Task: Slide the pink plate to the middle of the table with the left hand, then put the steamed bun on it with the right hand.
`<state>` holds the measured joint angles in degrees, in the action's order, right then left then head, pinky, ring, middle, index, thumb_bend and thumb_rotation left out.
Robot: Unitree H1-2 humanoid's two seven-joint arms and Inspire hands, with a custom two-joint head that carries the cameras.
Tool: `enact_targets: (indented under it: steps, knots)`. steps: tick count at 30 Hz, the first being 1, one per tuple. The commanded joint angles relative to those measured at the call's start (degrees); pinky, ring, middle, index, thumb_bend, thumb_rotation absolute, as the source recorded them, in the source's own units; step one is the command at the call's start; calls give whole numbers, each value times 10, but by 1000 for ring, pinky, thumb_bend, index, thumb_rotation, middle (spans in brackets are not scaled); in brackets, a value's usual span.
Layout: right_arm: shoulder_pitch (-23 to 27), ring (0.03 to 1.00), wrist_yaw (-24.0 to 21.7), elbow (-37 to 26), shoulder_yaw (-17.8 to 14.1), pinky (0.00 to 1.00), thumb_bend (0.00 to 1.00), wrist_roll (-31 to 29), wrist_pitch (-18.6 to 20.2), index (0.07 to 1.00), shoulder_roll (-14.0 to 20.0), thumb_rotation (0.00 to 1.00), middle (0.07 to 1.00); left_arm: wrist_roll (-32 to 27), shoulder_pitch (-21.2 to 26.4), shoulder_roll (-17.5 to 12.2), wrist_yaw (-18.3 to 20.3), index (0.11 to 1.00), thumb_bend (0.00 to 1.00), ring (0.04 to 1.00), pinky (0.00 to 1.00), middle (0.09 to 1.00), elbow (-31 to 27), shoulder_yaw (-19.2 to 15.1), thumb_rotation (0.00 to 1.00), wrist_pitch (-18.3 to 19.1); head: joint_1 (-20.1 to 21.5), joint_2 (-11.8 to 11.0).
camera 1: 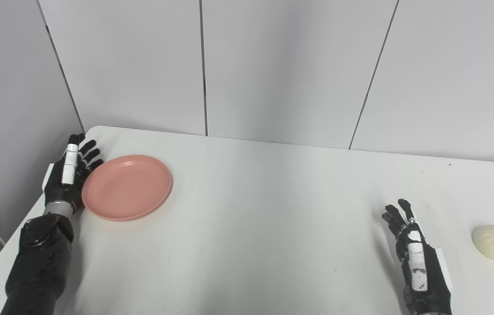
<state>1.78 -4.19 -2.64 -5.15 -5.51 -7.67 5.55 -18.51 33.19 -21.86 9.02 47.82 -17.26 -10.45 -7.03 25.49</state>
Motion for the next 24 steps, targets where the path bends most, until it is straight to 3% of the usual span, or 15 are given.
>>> enact_targets:
  steps: [1, 16, 24]
  knots:
    - [-17, 901, 1, 12, 7, 975, 827, -1, -15, 958, -12, 1000, 908, 1, 7, 4, 0, 910, 930, 865, 800, 874, -22, 3, 815, 11, 0, 0]
    - [-16, 887, 4, 8, 9, 949, 842, 4, -15, 956, -14, 1000, 901, -7, -6, 43, 12, 909, 960, 879, 843, 877, -86, 23, 818, 53, 4, 3]
    - [-19, 889, 6, 0, 12, 951, 845, 6, -6, 956, -18, 1000, 900, 8, -4, 80, 5, 897, 965, 867, 779, 870, -104, 48, 826, 70, 11, 6]
